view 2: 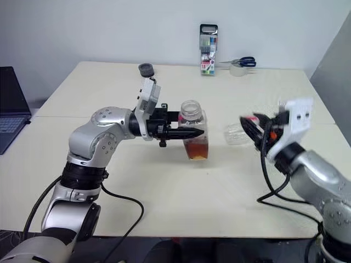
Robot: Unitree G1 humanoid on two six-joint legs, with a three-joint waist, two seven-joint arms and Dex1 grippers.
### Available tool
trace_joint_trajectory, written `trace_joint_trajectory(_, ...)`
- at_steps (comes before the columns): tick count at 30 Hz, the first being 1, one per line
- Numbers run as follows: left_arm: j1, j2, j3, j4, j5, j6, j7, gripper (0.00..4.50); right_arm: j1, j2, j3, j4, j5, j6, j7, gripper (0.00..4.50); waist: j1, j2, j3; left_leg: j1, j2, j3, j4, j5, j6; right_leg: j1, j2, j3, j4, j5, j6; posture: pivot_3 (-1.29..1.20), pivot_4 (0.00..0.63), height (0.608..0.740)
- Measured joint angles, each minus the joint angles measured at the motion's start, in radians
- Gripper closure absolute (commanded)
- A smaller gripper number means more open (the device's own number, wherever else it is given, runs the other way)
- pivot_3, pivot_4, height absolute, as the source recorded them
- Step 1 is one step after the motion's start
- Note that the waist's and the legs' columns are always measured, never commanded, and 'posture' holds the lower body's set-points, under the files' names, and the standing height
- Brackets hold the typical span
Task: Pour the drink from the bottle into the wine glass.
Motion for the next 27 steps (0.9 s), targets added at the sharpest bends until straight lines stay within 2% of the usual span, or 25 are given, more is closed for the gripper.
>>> trace_joint_trajectory(3,-0.001,-0.003,0.001,0.003,0.0,0.0,0.0,2.62,0.1,0.087,0.041,0.034,-0.159,-0.067,-0.039,2.72,-0.008,0.001,0.0,0.002,0.0,0.002,0.0,0.0,0.0,0.0,0.001,0.002,0.002,0.0,0.0,0.0,0.15,0.74)
trace_joint_trajectory(7,-0.019,-0.022,-0.006,0.007,0.0,0.0,-0.001,2.62,0.118,0.185,0.114,0.102,-0.306,-0.171,-0.04,2.72,-0.012,0.001,0.0,0.003,0.0,0.002,0.0,0.001,0.0,0.0,0.002,0.003,0.002,0.0,0.0,0.0,0.15,0.74)
trace_joint_trajectory(11,-0.025,-0.029,-0.007,0.03,0.001,0.0,-0.003,2.62,0.176,0.24,0.201,0.267,-0.516,-0.303,-0.051,2.72,-0.007,0.002,0.0,0.003,0.0,0.002,0.0,0.001,0.0,0.0,0.002,0.003,0.001,0.0,0.0,0.0,0.15,0.74)
trace_joint_trajectory(15,-0.03,-0.027,-0.007,0.04,0.002,0.0,-0.003,2.62,0.196,0.33,0.219,0.361,-0.585,-0.368,-0.031,2.72,-0.007,0.002,0.0,0.002,0.0,0.002,0.0,0.001,-0.001,0.0,0.001,0.003,0.001,0.0,0.0,0.0,0.15,0.74)
trace_joint_trajectory(19,-0.049,-0.028,-0.007,0.04,0.002,0.0,-0.004,2.62,0.187,0.37,0.222,0.38,-0.613,-0.383,-0.002,2.72,-0.008,0.002,0.0,0.003,0.0,0.002,0.0,0.001,-0.001,0.0,0.001,0.003,0.002,0.0,0.0,0.0,0.15,0.74)
trace_joint_trajectory(27,-0.049,-0.027,-0.007,0.04,0.003,0.0,-0.003,2.62,0.157,0.382,0.188,0.396,-0.616,-0.367,0.055,0.15,-0.007,0.002,0.0,0.003,0.0,0.001,0.0,0.001,-0.001,0.0,0.001,0.003,0.002,0.0,0.0,0.0,0.15,0.74)
